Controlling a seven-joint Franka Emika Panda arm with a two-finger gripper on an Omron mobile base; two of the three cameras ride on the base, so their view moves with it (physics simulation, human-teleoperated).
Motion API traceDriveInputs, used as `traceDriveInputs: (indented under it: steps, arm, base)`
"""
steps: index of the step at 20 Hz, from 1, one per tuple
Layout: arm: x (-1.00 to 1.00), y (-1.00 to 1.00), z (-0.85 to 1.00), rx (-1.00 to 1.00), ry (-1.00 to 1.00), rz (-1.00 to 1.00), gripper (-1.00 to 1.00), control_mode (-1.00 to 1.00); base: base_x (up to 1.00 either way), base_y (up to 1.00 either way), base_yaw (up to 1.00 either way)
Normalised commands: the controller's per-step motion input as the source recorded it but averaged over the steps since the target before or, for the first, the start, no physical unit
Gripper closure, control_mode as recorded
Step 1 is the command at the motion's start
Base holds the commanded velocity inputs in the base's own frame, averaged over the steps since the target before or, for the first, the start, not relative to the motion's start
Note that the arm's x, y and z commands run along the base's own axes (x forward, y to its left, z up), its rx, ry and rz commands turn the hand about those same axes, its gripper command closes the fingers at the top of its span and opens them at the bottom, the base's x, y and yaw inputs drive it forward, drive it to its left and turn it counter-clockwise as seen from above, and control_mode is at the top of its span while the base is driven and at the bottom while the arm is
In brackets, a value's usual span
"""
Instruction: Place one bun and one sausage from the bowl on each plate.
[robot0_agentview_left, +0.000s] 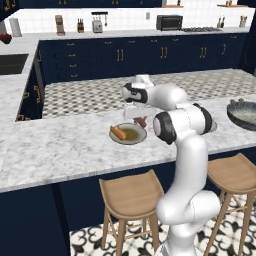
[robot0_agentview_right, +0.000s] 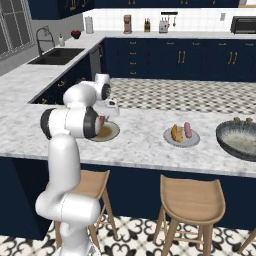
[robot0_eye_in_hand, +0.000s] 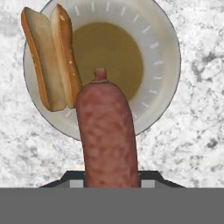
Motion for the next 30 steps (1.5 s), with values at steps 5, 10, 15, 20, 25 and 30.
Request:
traceDriveInputs:
  steps: [5,10,15,20,25,30]
  arm:
    - [0.62,0.00,-0.44,-0.10,0.03,0.04,1.00,-1.00]
    - [0.34,0.02,-0.31,0.04,0.07,0.00,1.00,-1.00]
    - [0.04,0.03,-0.46,0.00,0.00,0.00,1.00,-1.00]
    - [0.00,0.00,-0.31,0.00,0.00,0.00,-1.00,-1.00]
    - [0.00,0.00,-0.03,0.00,0.00,0.00,-1.00,-1.00]
    - [0.00,0.00,0.03,0.00,0.00,0.00,-1.00,-1.00]
  base:
    - [0.00,0.00,0.00]
    - [0.00,0.00,0.00]
    - [0.00,0.00,0.00]
    - [0.00,0.00,0.00]
    - [0.00,0.00,0.00]
    - [0.00,0.00,0.00]
